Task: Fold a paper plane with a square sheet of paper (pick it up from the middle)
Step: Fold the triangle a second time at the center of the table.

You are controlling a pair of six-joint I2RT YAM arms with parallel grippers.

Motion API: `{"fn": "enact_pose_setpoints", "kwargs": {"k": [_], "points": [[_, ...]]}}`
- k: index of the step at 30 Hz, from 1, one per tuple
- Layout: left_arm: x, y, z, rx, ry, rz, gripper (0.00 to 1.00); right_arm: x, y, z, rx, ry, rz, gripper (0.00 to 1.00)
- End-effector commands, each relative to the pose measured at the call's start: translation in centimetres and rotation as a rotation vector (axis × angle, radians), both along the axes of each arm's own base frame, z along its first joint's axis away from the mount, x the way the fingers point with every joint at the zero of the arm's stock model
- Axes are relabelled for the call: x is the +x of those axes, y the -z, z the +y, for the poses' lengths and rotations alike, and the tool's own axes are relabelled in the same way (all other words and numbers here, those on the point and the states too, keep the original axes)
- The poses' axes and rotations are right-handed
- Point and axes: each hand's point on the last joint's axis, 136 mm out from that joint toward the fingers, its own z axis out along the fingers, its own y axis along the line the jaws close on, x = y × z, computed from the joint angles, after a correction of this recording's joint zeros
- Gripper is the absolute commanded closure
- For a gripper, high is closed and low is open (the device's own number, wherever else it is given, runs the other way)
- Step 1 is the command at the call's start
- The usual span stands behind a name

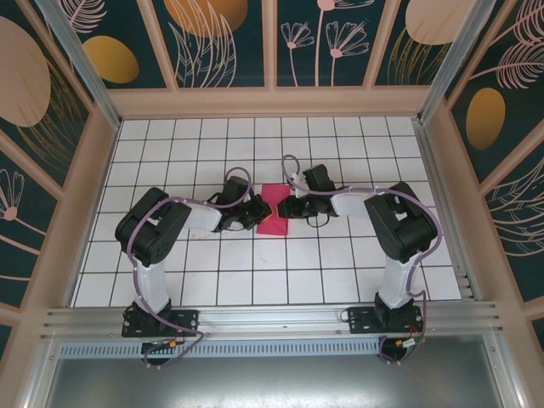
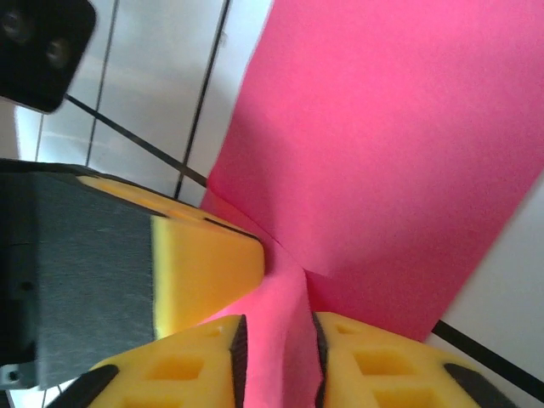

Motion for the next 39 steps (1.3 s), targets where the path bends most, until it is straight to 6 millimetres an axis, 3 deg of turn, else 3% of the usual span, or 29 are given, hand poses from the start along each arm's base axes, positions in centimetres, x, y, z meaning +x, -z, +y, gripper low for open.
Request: {"fn": "enact_pose_setpoints", "kwargs": {"k": [1, 7, 10, 12, 15, 17, 21, 26, 39], "points": [[-1.9, 3.4, 1.5, 0.092, 0.016, 0.07, 0.93, 0.2, -1.8, -0.5, 0.012, 0.04, -0.012, 0.68], [-1.8, 3.2, 1.4, 0.091, 0.02, 0.063, 0.93, -0.9, -2.8, -0.5, 0.046, 0.046, 0.023, 0.66], [-1.8, 3.2, 1.4, 0.091, 0.021, 0.062, 0.93, -0.1, -2.7, -3.2, -0.052, 0.208, -0.003, 0.64], [-1.8, 3.3, 1.4, 0.092, 0.022, 0.063, 0.93, 0.0, -4.3, -3.7, -0.003, 0.231, -0.02, 0.65], [-1.8, 3.3, 1.4, 0.093, 0.022, 0.061, 0.93, -0.9, -6.8, -2.3, 0.093, 0.17, -0.036, 0.74], [-1.9, 3.4, 1.3, 0.093, 0.026, 0.063, 0.93, -1.9, -7.2, -0.8, 0.121, 0.115, -0.017, 0.87], [-1.8, 3.5, 1.4, 0.095, 0.023, 0.065, 0.93, -3.9, -5.6, 2.2, 0.116, 0.016, 0.041, 0.95], [-1.9, 3.4, 1.5, 0.097, 0.021, 0.064, 0.93, -4.0, -2.5, 3.0, 0.033, 0.02, 0.118, 0.97], [-1.9, 3.5, 1.5, 0.099, 0.024, 0.067, 0.94, -4.7, 1.6, 1.0, -0.095, 0.061, 0.18, 0.97]]}}
